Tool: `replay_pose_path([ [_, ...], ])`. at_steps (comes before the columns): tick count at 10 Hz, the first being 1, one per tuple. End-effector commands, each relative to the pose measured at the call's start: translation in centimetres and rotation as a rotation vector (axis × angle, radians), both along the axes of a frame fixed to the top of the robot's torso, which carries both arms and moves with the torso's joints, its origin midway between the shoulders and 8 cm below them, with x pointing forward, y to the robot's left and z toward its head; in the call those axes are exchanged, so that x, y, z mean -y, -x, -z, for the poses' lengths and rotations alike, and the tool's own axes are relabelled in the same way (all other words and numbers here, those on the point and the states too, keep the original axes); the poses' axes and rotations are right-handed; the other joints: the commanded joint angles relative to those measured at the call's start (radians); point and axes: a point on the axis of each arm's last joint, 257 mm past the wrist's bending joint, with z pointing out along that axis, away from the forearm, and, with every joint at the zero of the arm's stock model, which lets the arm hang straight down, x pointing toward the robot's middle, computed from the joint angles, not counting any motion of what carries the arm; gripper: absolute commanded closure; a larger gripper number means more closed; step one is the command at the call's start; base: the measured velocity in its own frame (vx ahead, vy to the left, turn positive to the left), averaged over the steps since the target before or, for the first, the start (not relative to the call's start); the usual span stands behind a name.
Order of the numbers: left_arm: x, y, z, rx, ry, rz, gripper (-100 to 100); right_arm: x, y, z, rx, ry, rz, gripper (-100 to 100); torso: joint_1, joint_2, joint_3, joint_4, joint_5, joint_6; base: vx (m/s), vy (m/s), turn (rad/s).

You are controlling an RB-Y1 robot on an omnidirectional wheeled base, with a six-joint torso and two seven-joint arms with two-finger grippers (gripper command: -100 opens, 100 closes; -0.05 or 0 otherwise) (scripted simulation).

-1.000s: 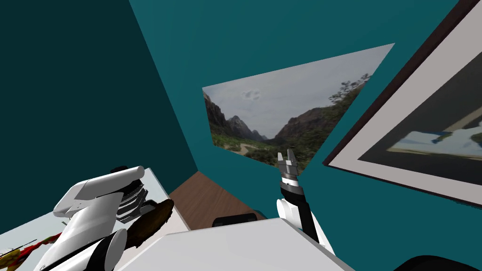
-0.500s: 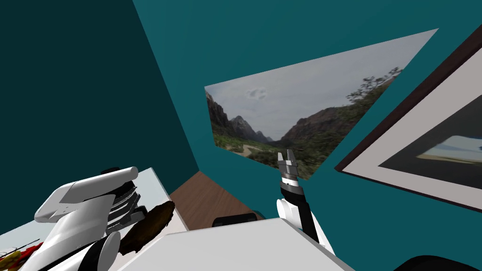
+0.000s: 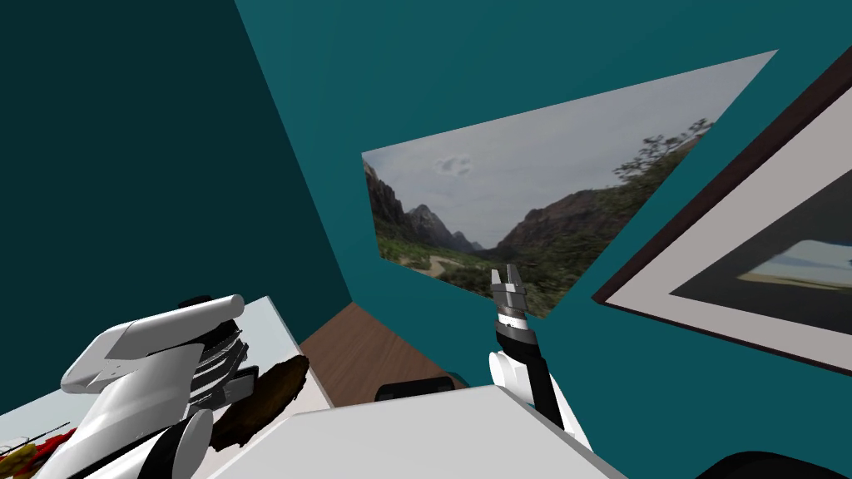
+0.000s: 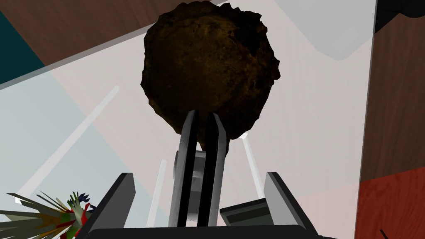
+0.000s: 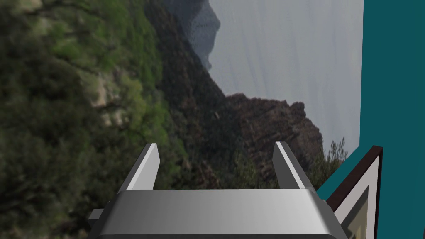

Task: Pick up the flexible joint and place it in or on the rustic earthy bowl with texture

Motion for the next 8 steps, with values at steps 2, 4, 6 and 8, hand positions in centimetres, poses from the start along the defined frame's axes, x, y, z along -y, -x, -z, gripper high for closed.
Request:
replay_pose_path([
  [2, -0.6, -0.1, -1.1, 0.001, 0.000, 0.002, -100, 0.0, 0.0, 0.0, 0.000, 0.000, 0.000, 0, 0.000, 0.000, 0.000, 0.000, 0.000, 0.000, -0.002, -0.011, 0.002],
  [4, -1.6, -0.3, -2.7, 0.005, 0.002, 0.004, -100, 0.0, 0.0, 0.0, 0.000, 0.000, 0.000, 0, -0.002, 0.000, 0.000, 0.000, -0.001, 0.000, -0.009, -0.042, 0.015],
  [6, -2.2, -0.4, -3.8, 0.007, 0.003, 0.006, -100, -0.1, 0.0, 0.1, -0.002, -0.001, -0.002, 0, -0.006, 0.000, 0.000, 0.001, -0.001, 0.001, -0.011, -0.040, 0.005],
  [8, -3.0, -0.5, -5.5, 0.012, 0.005, 0.007, -100, -0.1, -0.1, 0.1, -0.003, -0.002, -0.003, 0, -0.009, -0.001, 0.000, 0.001, -0.001, 0.002, -0.004, -0.037, 0.010],
])
